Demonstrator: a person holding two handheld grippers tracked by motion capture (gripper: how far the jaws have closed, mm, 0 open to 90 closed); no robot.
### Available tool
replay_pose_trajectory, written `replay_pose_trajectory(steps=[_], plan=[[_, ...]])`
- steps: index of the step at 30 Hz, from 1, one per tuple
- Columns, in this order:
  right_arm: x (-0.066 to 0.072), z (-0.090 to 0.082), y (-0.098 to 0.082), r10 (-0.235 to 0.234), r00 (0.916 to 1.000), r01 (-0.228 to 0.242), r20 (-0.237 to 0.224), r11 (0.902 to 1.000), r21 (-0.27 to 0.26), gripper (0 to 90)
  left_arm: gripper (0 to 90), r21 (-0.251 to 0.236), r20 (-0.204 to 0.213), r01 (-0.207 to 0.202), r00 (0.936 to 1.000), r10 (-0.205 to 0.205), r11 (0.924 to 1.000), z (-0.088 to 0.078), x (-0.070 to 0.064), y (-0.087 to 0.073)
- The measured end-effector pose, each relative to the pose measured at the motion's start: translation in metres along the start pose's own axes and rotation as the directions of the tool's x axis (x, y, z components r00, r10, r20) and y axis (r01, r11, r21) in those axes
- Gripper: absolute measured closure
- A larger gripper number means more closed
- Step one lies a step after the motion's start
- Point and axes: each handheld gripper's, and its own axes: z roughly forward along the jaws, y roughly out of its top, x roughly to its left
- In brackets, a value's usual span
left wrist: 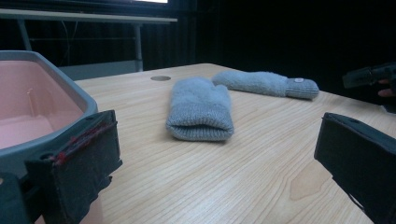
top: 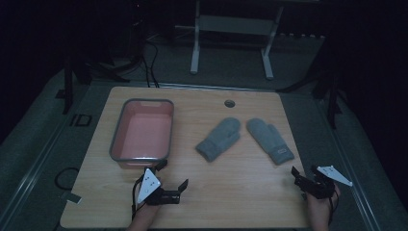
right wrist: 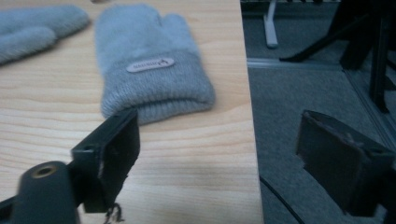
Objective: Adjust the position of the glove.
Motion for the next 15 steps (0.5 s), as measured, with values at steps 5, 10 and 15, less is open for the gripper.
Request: replay_pose_trajectory(steps=[5,10,15], plan=[[0.011,0.000,0.007,0.005,0.9991,-0.002,-0.042,0.9971,0.077,14.2,0.5,0.004,0.009,-0.007,0.9999,0.007,1.0000,0.001,0.000,0.000],[0.023,0.003,0.020,0.001,0.9943,0.010,-0.106,0.9940,0.109,14.7,0.5,0.003,0.012,-0.008,0.9999,0.008,1.0000,0.001,-0.001,0.000],[0.035,0.011,0.038,-0.017,0.9876,0.034,-0.156,0.9934,0.110,13.7,0.5,0.002,0.012,-0.008,0.9999,0.007,1.0000,0.001,-0.001,0.000]])
